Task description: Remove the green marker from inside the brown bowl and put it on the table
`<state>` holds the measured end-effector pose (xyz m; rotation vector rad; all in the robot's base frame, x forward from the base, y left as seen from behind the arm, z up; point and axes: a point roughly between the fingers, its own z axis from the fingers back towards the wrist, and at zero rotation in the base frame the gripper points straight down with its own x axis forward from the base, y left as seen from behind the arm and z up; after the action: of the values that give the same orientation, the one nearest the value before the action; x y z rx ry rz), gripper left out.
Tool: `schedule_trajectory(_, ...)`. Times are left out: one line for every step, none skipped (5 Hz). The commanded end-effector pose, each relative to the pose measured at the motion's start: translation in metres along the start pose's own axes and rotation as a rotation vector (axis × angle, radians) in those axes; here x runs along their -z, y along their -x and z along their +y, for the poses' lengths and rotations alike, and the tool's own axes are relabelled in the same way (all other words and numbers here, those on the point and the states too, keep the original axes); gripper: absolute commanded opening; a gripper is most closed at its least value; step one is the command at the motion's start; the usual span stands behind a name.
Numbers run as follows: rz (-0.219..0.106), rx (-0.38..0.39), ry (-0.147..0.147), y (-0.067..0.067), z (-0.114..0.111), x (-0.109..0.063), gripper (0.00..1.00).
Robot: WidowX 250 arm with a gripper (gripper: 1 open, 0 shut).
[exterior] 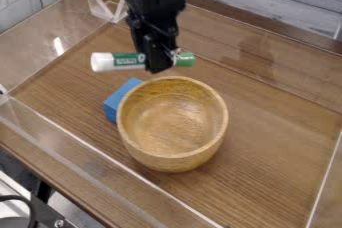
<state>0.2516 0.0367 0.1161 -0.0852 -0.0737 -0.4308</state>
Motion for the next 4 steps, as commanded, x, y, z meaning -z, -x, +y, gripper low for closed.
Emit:
schedule_trajectory(-0.076, 0.024, -0.064, -0.0090, 0.0067, -0.0218, 0.00)
schedule_trajectory(-0.087, 0.033, -0.073, -0.0102, 0.0064, -0.0224, 0.00)
schedule_trajectory(-0.096, 0.042, -0.082, -0.0109, 0.0054, -0.0227, 0.00)
schedule_trajectory(-0.104, 0.048, -0.093, -0.0106, 0.0030, -0.0218, 0.00)
